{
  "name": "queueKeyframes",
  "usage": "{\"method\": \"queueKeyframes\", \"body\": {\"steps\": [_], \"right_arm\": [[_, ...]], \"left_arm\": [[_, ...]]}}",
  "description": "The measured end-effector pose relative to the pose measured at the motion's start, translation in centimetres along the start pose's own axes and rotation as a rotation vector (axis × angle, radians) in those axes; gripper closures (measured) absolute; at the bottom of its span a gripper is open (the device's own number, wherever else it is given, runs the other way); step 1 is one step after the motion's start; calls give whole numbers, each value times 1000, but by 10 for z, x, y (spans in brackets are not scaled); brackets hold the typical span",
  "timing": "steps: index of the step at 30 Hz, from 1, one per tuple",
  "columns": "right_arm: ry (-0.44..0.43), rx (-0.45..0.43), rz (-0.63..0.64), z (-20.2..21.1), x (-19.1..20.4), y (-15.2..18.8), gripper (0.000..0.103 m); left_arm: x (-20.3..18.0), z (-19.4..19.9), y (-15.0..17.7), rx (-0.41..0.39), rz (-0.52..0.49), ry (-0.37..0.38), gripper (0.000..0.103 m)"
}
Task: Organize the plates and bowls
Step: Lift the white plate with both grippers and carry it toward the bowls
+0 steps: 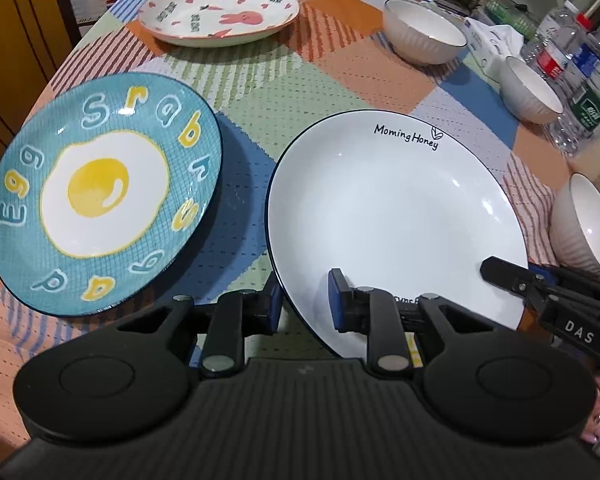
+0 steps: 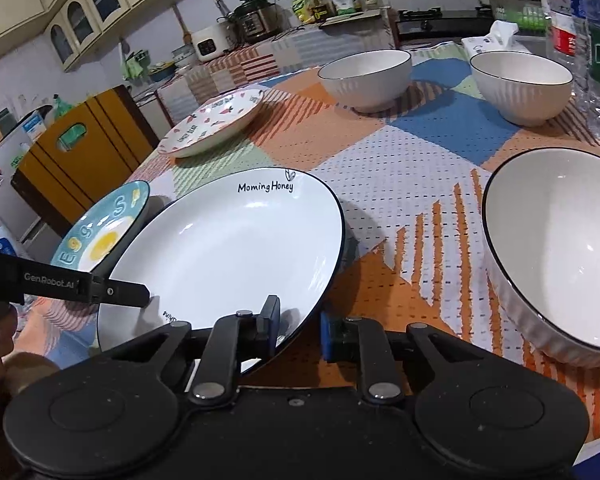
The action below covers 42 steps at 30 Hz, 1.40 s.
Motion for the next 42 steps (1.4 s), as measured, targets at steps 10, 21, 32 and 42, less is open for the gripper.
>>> {"method": "queueKeyframes", "body": {"steps": [10,21,32,42], "right_arm": [[-30,-50,46,6,14,-36,79],[21,22,91,-29,15,-90,79],[125,99,92,-57,-4,-111,79],[212,165,0,-71,-16,-107,77]], "left_arm": [[10,17,-44,-58,-7,-19,81],[25,-29,-89,-11,45,32,81],[16,-64,-104,32,51,33,80],[16,-72,-101,56,70,24,79]]}}
Point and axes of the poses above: each gripper's, at about its wrist camera, not at the fingertips, and z roughly against the way its jaws point, x to its left, y to its underside, the point moved 8 cm from there along -z, roughly the way its jaws point, and after that the axes turned 13 degrees about -z, right-handed, at the moved point
